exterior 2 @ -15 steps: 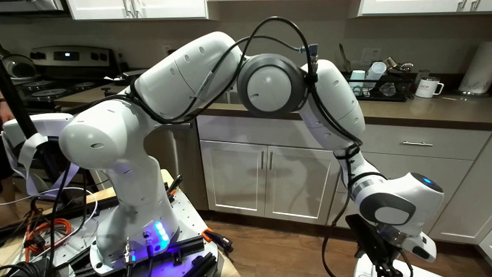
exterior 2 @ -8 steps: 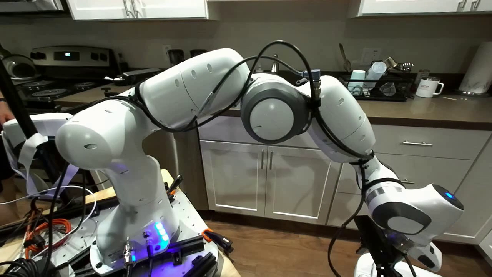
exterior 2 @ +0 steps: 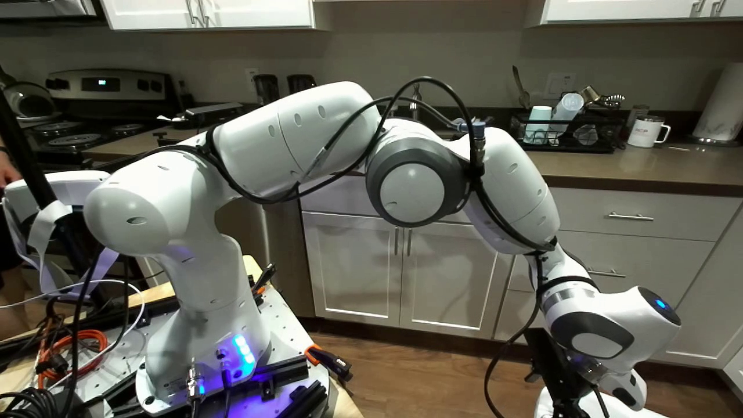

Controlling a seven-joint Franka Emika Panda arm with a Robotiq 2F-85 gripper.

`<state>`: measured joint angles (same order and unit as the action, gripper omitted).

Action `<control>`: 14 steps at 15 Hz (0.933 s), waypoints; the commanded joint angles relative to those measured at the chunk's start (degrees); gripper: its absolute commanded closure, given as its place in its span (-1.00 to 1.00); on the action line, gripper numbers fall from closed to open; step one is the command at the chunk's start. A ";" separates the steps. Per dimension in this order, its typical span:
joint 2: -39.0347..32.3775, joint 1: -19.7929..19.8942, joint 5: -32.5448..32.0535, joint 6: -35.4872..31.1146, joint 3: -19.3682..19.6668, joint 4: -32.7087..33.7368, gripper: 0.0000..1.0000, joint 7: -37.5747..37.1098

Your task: Open the white bin

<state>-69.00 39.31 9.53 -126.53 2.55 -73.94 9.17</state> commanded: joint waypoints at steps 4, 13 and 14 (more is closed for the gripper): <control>-1.15 0.66 1.69 -1.28 -0.28 -1.46 -1.00 2.20; 5.53 -3.28 -1.77 -20.15 -0.03 -17.80 -1.00 4.93; 8.03 -3.69 -1.57 -19.79 -0.60 -20.02 -1.00 5.19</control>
<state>-67.75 37.10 8.15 -144.33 2.55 -85.78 12.35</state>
